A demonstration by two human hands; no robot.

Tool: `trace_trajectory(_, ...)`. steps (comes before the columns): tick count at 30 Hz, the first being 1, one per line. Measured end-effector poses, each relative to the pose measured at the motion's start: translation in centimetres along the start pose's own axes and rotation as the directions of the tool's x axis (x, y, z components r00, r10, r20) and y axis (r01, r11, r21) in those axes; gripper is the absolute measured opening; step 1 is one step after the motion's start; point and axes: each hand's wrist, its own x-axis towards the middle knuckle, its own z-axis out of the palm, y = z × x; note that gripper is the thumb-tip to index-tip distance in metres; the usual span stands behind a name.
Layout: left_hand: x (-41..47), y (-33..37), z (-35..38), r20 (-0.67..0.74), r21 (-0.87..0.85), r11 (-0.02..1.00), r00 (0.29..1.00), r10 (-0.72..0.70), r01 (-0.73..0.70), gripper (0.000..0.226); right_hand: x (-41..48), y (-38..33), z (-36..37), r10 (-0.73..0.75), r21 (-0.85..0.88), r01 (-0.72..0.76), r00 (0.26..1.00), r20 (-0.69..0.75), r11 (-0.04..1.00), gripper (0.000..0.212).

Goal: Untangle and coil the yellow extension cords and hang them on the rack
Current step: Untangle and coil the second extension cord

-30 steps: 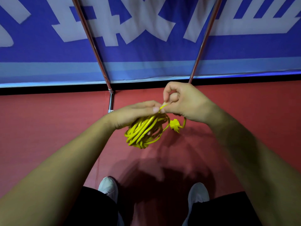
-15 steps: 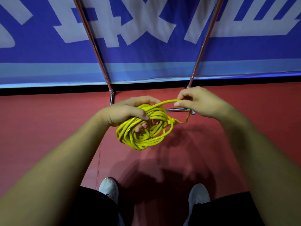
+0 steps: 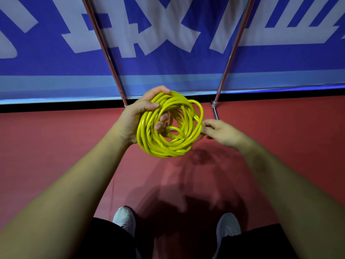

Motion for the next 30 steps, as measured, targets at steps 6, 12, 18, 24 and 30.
trace_trajectory(6,0.2,0.1,-0.6,-0.095,-0.035,0.995,0.992,0.086,-0.089,0.047,0.6,1.1,1.8,0.043,0.144,-0.050,0.998,0.052,0.988,0.006)
trace_trajectory(12,0.5,0.6,-0.4,-0.199,-0.171,0.957,0.959,0.201,-0.236,0.051,1.1,1.6,2.8,0.067,0.173,-0.077,0.996,0.063,0.982,0.010)
trace_trajectory(18,0.5,0.8,-0.7,-0.309,-0.285,0.896,0.918,0.249,-0.340,0.053,0.5,1.5,4.7,0.138,0.171,-0.163,0.979,0.149,0.972,0.010)
trace_trajectory(24,0.1,2.6,-1.5,-0.447,-0.185,0.852,0.814,0.370,-0.489,0.032,-1.2,2.5,6.0,0.292,0.017,-0.320,0.884,0.366,0.947,0.021)
trace_trajectory(30,0.1,2.6,-1.5,-0.575,0.170,0.878,0.678,0.457,-0.448,0.050,-1.7,-2.3,6.5,0.217,0.085,-0.284,0.865,0.452,0.955,0.012)
